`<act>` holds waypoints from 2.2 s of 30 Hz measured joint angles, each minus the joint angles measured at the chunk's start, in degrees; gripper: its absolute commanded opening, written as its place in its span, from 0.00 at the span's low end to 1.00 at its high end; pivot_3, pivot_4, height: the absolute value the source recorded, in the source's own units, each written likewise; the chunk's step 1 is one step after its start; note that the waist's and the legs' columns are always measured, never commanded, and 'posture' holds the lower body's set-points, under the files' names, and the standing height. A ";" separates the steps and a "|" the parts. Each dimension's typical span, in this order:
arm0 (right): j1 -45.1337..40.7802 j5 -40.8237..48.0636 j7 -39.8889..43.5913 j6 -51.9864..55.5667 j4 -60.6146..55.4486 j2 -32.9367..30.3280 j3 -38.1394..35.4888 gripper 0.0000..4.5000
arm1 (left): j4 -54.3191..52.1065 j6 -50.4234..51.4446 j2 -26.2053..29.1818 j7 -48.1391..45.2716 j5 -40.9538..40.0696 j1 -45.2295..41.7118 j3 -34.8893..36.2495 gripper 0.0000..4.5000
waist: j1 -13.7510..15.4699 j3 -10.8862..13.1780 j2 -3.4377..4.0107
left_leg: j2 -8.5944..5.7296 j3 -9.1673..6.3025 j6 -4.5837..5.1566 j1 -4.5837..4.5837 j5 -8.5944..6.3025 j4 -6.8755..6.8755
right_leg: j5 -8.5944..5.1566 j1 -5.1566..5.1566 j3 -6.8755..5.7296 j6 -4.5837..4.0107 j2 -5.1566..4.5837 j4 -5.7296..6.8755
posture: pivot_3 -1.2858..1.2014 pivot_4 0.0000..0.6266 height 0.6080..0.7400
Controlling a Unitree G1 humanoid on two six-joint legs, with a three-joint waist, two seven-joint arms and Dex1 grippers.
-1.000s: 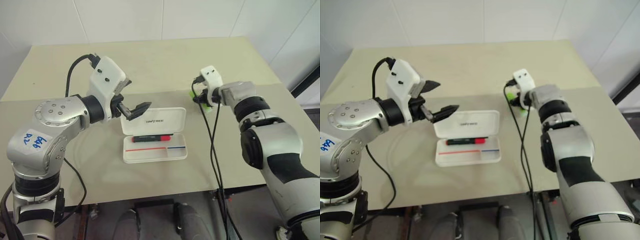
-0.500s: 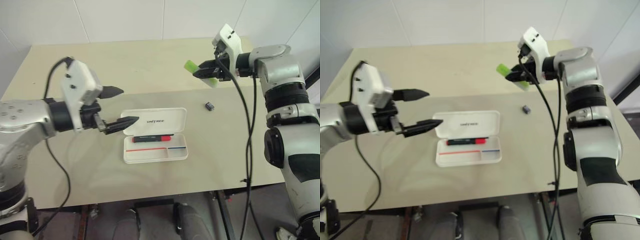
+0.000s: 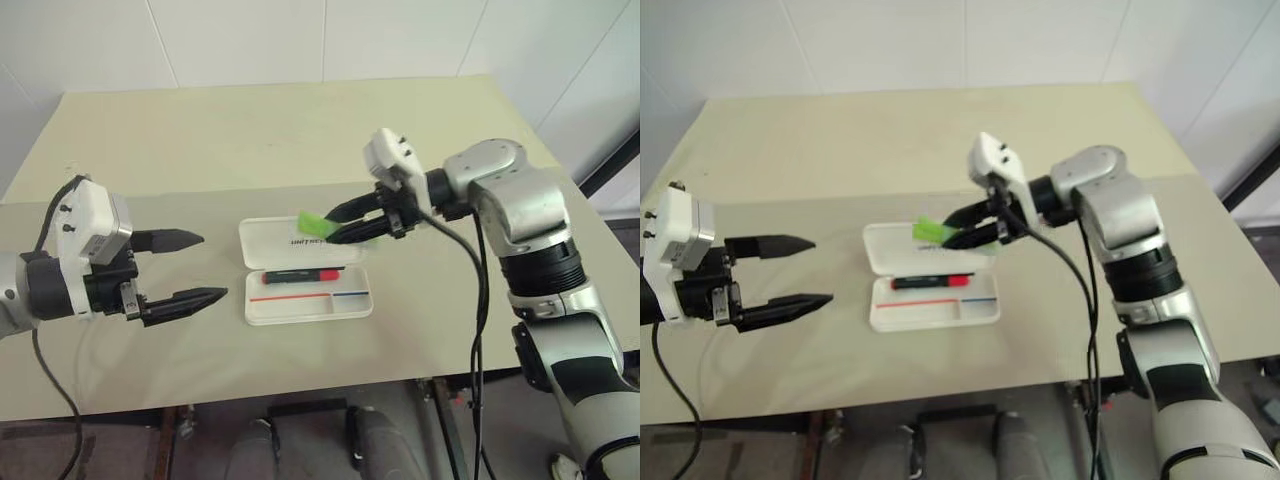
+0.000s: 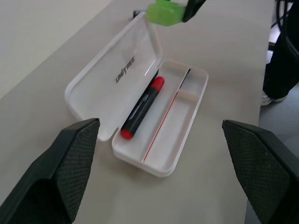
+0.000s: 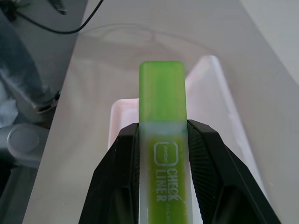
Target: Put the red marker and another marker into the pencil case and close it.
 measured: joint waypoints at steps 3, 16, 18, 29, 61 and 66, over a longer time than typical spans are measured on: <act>0.69 -0.80 -1.74 -0.20 -0.03 1.85 3.71 0.24 | -1.81 -0.34 0.38 -0.33 -0.69 2.48 0.10 1.00 | 0.07 -0.04 -0.06 | 0.03 0.00 -0.03 -0.05 -0.03 -0.01 | -0.02 -0.01 -0.06 -0.04 -0.01 -0.04 | 0.52 0.24 1.00; 3.15 -4.39 -4.95 -1.34 -0.04 6.37 13.92 0.24 | -2.89 -1.89 2.06 -0.90 -0.78 7.74 0.28 1.00 | 0.12 -0.05 -0.08 | 0.20 -0.01 -0.13 -0.07 -0.10 -0.09 | -0.15 -0.15 -0.21 -0.27 0.10 0.02 | 0.52 0.24 1.00; 3.49 -4.49 -5.41 -1.34 -0.04 6.79 14.43 0.24 | -2.90 -1.92 2.06 -0.66 -0.80 7.87 0.06 1.00 | 0.14 -0.06 -0.10 | 0.20 -0.01 -0.13 -0.07 -0.11 -0.09 | -0.15 -0.14 -0.21 -0.27 0.10 0.02 | 0.52 0.24 1.00; 3.98 -7.04 -9.04 -2.96 2.70 11.19 17.20 0.24 | -3.87 -1.92 2.06 0.70 -0.99 8.06 -0.06 1.00 | 0.11 -0.08 -0.14 | 0.20 -0.01 -0.15 -0.07 -0.12 -0.10 | -0.15 -0.15 -0.22 -0.28 0.10 0.02 | 0.52 0.24 1.00; 6.35 3.81 5.28 -8.89 1.94 -7.72 3.29 0.99 | -2.15 -5.25 0.30 4.22 -2.28 -2.37 -12.85 1.00 | 1.64 -0.10 -0.17 | 0.21 -0.04 -0.14 -0.06 -0.17 -0.06 | -0.15 -0.04 -0.27 -0.26 0.13 -0.09 | 0.52 0.24 1.00; 5.77 5.85 5.17 -9.54 5.50 -15.76 -1.92 0.99 | -2.61 -5.71 -4.15 11.53 -0.09 -7.44 -19.17 1.00 | 1.66 -0.10 -0.16 | 0.21 -0.03 -0.14 0.00 -0.16 0.00 | -0.14 0.01 -0.20 -0.26 0.17 -0.07 | 0.52 0.24 1.00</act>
